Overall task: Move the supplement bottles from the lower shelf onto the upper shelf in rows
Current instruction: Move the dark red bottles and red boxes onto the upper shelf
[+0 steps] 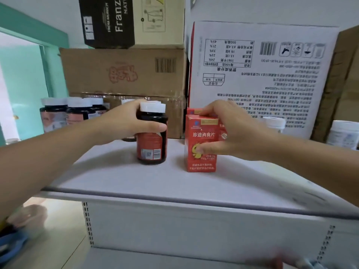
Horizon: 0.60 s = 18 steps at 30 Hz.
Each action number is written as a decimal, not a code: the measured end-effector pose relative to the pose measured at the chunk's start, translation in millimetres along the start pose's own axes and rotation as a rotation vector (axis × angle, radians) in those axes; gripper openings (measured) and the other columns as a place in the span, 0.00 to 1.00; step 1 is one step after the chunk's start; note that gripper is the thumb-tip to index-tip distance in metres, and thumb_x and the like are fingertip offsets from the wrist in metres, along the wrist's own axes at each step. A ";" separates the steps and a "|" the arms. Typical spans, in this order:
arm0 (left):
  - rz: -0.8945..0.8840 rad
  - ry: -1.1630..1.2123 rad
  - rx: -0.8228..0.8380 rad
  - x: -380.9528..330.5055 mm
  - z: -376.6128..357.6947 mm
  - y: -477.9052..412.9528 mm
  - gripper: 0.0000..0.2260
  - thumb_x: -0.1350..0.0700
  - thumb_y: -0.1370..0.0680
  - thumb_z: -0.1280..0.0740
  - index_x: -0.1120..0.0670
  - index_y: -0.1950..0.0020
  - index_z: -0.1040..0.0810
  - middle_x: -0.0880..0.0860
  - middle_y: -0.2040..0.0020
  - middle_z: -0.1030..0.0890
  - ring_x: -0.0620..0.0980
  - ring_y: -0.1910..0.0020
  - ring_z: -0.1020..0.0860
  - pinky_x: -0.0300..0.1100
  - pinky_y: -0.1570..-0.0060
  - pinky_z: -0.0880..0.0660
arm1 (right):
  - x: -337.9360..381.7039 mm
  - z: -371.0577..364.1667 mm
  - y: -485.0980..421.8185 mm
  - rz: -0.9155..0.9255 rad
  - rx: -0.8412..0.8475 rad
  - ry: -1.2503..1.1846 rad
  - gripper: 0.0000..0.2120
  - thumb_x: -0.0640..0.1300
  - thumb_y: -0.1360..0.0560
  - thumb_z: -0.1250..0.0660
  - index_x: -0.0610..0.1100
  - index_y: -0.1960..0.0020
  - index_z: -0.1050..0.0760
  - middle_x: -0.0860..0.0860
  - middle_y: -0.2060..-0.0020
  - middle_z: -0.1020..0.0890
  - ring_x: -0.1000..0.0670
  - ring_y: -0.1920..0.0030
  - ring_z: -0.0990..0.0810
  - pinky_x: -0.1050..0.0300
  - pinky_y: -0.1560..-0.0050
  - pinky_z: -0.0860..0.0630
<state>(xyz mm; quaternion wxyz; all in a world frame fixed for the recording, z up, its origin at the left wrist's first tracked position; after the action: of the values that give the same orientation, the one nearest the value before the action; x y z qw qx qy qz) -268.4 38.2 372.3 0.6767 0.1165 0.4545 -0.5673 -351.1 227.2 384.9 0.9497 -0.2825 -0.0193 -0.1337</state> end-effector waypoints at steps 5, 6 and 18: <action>-0.035 0.013 0.002 15.1 1.0 -21.8 0.24 0.52 0.34 0.22 0.41 0.42 0.26 0.42 0.49 0.19 0.39 0.49 0.20 0.34 0.60 0.26 | 1.1 -6.9 -28.1 0.023 -0.016 0.324 0.36 0.69 0.36 0.32 0.51 0.35 0.32 0.57 0.40 0.28 0.53 0.35 0.35 0.54 0.35 0.42; -0.048 0.024 0.006 17.4 1.4 -22.5 0.26 0.51 0.35 0.21 0.42 0.40 0.26 0.42 0.50 0.18 0.39 0.49 0.20 0.33 0.60 0.26 | 0.5 -9.0 -32.5 0.031 -0.022 0.373 0.36 0.70 0.35 0.33 0.51 0.35 0.32 0.56 0.40 0.27 0.52 0.35 0.35 0.53 0.35 0.42; -0.175 0.075 -0.001 21.8 19.0 -19.5 0.24 0.46 0.37 0.21 0.44 0.45 0.24 0.42 0.52 0.16 0.42 0.50 0.18 0.44 0.49 0.21 | -15.7 -19.6 -42.3 -0.032 -0.110 0.593 0.36 0.71 0.35 0.39 0.50 0.35 0.27 0.50 0.43 0.21 0.44 0.39 0.27 0.48 0.39 0.38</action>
<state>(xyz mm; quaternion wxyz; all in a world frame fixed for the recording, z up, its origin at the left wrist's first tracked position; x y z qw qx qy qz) -277.5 4.7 373.6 0.6071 0.0971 0.4882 -0.6194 -378.2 186.3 389.1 0.8950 -0.2817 0.2618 -0.2262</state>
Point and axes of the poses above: each hand's wrist, its own y-axis away from the middle knuckle, its own z-axis out of the back of the hand, x = y × z, the point moved 8 cm from there along -y, towards the middle knuckle
